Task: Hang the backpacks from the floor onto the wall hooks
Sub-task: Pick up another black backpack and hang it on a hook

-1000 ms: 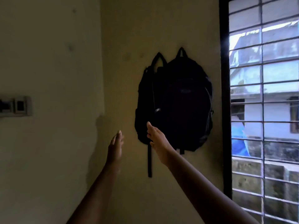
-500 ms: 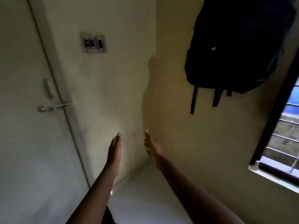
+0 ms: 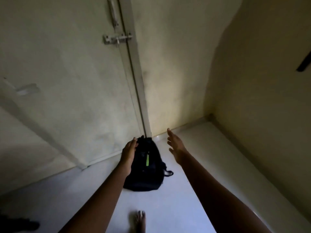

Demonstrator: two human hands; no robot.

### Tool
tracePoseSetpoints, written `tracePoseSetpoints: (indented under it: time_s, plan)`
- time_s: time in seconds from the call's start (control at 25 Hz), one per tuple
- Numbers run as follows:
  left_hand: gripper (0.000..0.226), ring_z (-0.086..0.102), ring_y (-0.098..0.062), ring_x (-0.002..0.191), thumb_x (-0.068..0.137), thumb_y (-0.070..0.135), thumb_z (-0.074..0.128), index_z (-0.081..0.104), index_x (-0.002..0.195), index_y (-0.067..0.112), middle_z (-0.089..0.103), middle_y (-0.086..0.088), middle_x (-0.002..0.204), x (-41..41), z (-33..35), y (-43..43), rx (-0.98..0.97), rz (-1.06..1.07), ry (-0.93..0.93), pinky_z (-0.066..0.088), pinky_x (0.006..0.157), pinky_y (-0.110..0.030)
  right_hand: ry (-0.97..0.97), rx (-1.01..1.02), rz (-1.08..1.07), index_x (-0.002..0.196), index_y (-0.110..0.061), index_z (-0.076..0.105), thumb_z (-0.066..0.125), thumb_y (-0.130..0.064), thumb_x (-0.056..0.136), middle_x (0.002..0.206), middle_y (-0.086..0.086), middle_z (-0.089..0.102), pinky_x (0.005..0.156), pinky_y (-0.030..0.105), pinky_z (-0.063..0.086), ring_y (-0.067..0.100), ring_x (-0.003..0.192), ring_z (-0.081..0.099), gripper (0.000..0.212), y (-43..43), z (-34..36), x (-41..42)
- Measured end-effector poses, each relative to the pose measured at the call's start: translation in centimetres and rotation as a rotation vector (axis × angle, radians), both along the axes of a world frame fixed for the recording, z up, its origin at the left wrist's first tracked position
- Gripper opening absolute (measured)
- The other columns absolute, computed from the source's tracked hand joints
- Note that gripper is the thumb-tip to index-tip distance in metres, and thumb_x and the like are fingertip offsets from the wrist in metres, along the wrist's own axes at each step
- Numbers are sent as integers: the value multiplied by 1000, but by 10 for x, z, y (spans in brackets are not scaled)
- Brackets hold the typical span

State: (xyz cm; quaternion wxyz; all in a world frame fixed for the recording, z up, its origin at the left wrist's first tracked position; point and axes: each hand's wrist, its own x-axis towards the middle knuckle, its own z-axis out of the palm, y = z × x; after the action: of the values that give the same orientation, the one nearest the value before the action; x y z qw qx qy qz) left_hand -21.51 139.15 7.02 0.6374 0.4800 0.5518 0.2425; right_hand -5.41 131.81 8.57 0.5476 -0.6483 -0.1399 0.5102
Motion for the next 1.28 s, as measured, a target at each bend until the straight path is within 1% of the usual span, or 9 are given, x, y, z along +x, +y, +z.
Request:
tracePoseSetpoints:
  time_s: [0.2,0.32,0.44,0.6,0.72,0.8,0.96,1.12,1.28]
  plan:
    - [47,44,-28,130,96,39,37,47,133,12,52,-12,137,4,-85,88,-82,-37,139,32,108,-36,99,-191,-8,130,1,47,46,-31,96,137,23,48,106,43,37,37,128,45,46,82,-88,0]
    - [44,47,-29,128,96,34,39,47,132,10,52,-14,137,14,-136,137,-110,-95,230,34,106,-34,69,-287,56,130,-6,49,47,-38,93,124,15,54,98,39,41,26,109,52,49,132,-167,5]
    - [40,49,-30,125,95,27,43,50,129,7,52,-16,137,29,-198,175,-110,-145,326,36,108,-36,69,-372,45,111,-17,56,56,-49,83,108,5,52,93,37,41,21,99,48,43,174,-260,24]
    - [38,51,-28,122,94,25,47,52,127,7,55,-12,133,61,-323,210,-160,-128,388,39,102,-36,41,-451,54,119,-17,51,57,-53,79,100,1,53,83,31,43,21,91,51,54,224,-402,45]
    - [35,52,-28,122,94,27,47,53,124,11,55,-10,133,97,-439,239,-187,-151,398,39,97,-35,-131,-499,146,131,-10,48,57,-49,83,123,13,61,96,38,47,31,112,58,63,257,-502,61]
    - [35,52,-27,121,93,27,48,53,124,12,55,-9,133,118,-497,253,-200,-127,390,39,95,-34,-208,-501,153,139,-7,38,59,-40,86,139,17,47,105,38,38,34,128,47,65,275,-550,72]
    - [35,51,-25,123,94,20,49,52,125,6,55,-12,132,149,-594,280,-156,-167,348,37,93,-28,-232,-494,154,146,-8,22,64,-33,85,150,18,28,110,40,32,36,136,35,78,310,-655,86]
    - [35,52,-25,121,93,20,50,51,126,7,55,-13,133,145,-616,288,-171,-124,353,41,105,-39,-220,-557,311,142,-9,34,62,-38,85,144,17,43,106,37,36,34,132,42,70,321,-693,87]
    - [52,53,-21,115,85,34,61,46,131,16,55,-6,133,134,-560,277,-233,-117,386,43,105,-46,-310,-472,373,120,-14,62,59,-35,87,123,13,64,90,30,44,30,116,57,40,289,-622,74]
